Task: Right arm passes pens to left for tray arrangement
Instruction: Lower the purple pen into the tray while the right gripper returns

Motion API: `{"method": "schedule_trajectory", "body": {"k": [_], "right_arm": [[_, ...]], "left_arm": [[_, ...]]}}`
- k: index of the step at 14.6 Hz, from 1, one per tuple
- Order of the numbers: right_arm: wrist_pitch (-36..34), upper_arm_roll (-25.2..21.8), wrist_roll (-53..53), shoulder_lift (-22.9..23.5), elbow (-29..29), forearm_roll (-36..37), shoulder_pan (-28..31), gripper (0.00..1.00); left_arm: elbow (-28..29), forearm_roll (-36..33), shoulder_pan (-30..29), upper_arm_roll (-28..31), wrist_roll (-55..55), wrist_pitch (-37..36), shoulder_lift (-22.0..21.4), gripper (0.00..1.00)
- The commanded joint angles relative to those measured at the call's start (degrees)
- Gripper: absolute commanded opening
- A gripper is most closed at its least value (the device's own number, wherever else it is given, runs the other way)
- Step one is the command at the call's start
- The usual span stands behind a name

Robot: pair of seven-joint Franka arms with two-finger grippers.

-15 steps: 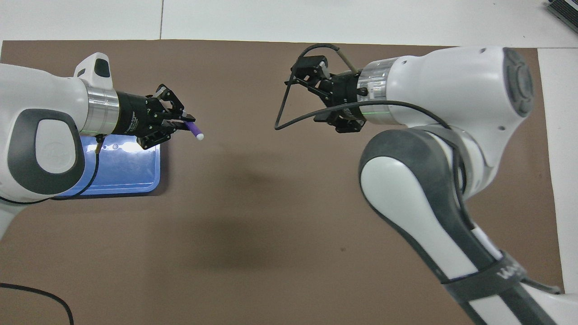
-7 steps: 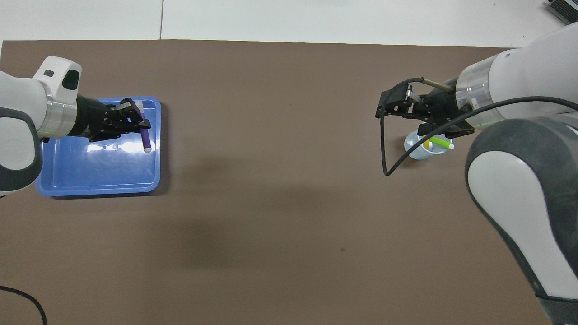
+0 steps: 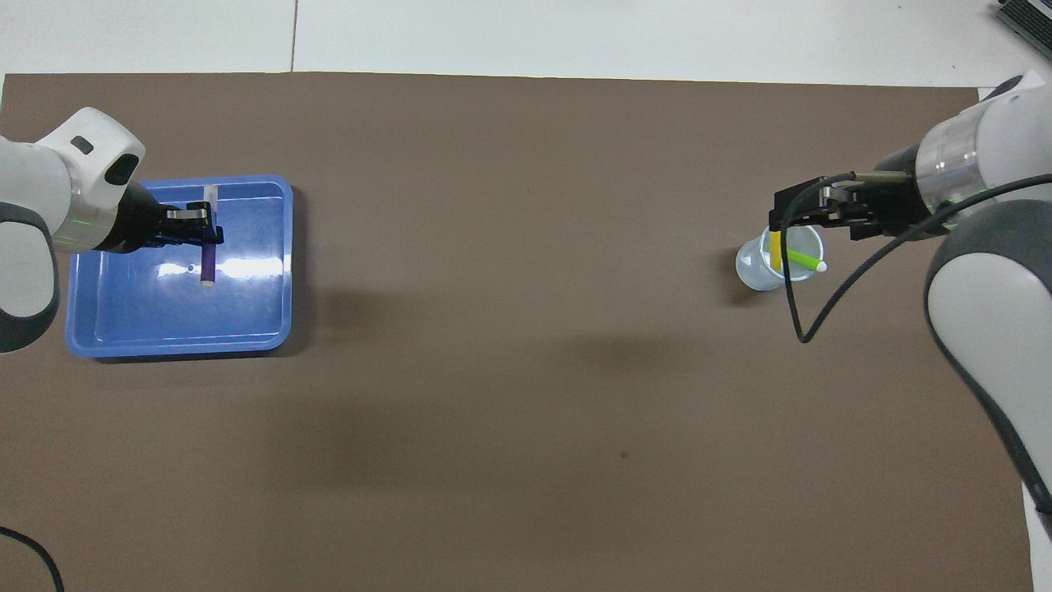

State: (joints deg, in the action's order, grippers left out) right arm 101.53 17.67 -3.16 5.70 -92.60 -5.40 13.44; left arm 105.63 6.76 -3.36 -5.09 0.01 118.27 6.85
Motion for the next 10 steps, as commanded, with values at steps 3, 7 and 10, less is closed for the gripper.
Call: {"method": "schedule_trajectory", "body": {"k": [3, 7, 10], "right_arm": [[7.7, 0.9, 8.5, -0.9, -7.8, 3.9, 2.3, 1.0], [15.1, 1.0, 13.3, 0.4, -14.4, 5.7, 2.6, 1.0], [19.6, 1.0, 13.4, 3.3, -14.4, 7.7, 2.0, 0.97]], "left_arm": [[1.8, -2.2, -8.7, -0.4, 10.8, 5.1, 3.4, 0.0], [1.4, -2.2, -11.4, -0.4, 13.2, 8.3, 7.2, 0.0], [1.8, -2.2, -12.9, -0.4, 16.8, 12.0, 10.0, 0.0]]}}
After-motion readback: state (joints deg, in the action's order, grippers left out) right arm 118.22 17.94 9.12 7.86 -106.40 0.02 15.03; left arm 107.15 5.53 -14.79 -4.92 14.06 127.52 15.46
